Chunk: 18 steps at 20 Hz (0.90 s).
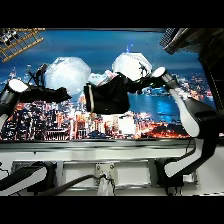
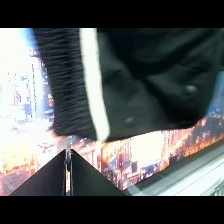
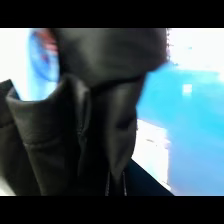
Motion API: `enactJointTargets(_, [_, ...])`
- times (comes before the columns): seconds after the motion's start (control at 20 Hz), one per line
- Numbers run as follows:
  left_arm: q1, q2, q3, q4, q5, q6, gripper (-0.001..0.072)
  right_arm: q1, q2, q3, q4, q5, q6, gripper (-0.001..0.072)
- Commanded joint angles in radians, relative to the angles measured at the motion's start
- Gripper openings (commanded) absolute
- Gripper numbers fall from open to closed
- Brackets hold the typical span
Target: Fold the clothes and pants, and hang the long-sleeved shirts on hangers.
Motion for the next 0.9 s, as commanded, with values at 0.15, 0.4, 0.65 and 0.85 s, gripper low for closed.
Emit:
enactJointTargets(0.15, [-0.001, 0.002, 0.0, 0.0, 0.0, 0.001, 0.0012, -0.089, 0.214, 0.258, -0.411, 0.277, 0.175, 0.0028])
enactJointTargets(0.4, [-0.001, 0.002, 0.0, 0.001, -0.004, 0.006, 0.0012, -0.107, 0.233, 0.451, -0.53, 0.404, 0.259, 0.0028])
enactJointTargets(0.65, [-0.001, 0.002, 0.0, 0.001, 0.001, 0.021, 0.0012, -0.165, 0.22, 0.46, -0.591, 0.372, 0.279, 0.0027])
enactJointTargets(0.85, [-0.001, 0.002, 0.0, 0.0, 0.01, 0.021, 0.0012, -0.262, 0.201, 0.46, -0.596, 0.29, 0.277, 0.0028])
